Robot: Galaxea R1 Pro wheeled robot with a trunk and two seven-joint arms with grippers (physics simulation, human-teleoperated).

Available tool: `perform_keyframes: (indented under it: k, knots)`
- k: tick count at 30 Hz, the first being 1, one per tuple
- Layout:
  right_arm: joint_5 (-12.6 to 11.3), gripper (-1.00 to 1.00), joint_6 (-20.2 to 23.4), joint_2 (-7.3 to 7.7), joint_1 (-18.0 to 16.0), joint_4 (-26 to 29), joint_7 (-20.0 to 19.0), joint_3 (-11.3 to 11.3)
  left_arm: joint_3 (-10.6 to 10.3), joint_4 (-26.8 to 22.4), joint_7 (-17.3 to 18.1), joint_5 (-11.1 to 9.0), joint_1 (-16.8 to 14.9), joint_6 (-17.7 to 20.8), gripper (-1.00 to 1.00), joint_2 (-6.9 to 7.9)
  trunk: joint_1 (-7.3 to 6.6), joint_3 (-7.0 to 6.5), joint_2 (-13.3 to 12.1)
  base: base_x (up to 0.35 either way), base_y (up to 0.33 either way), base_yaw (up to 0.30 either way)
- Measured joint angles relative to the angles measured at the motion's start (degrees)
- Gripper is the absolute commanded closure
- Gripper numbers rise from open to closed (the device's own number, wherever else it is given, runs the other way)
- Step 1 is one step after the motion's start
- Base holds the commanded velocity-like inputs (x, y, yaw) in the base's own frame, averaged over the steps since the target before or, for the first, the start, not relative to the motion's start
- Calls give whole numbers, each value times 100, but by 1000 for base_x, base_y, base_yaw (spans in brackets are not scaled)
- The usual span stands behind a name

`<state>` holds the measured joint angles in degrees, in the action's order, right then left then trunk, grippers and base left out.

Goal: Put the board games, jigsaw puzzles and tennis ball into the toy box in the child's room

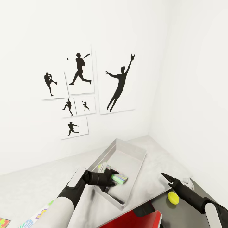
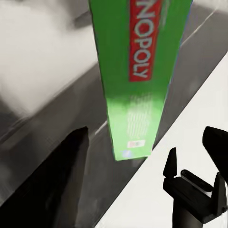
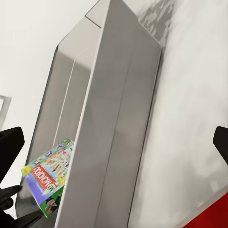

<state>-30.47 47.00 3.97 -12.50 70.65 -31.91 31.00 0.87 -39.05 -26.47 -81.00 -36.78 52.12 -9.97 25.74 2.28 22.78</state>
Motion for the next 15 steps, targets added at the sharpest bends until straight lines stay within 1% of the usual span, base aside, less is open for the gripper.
perform_keyframes:
  k: [2, 3, 4, 5, 6, 8, 11, 15]
  knots:
    - [0, -100, 0, 0, 0, 0, 0, 0, 0, 0, 0, 0, 0, 0, -100, 0, 0, 0, 0, 0, 0, 0]
    - [1, -100, 0, 0, 0, 0, 0, 0, 5, -2, 12, -71, -2, -22, -100, 0, 0, -1, 0, 0, 0, 0]
    - [0, -100, 0, 0, 0, -1, 0, 0, 12, -8, 28, -183, -4, -53, -100, 0, -1, -2, 2, 0, 0, 0]
    - [0, -100, 0, 0, 0, -1, 0, 0, 4, -1, 8, -55, -1, -15, -100, 0, 0, 0, 0, 0, 0, 0]
    - [0, -100, 0, 0, 0, -1, 0, 0, 0, 0, 0, -2, 0, 0, -100, 0, 0, 0, 0, 0, 0, 0]
    - [0, -100, 0, 0, 0, -2, 0, 0, 4, -2, 9, -56, -1, -12, -100, 0, 0, -1, 0, 0, 0, 0]
    - [2, -100, 0, 0, 0, -3, -1, 0, 2, -1, 3, -67, -1, 5, -100, 0, 0, 0, 0, 0, 0, 0]
    - [3, -100, 0, 0, 0, -2, 0, 0, -4, 0, -4, -258, 0, 23, -100, 0, 0, 0, 0, 0, 0, 0]
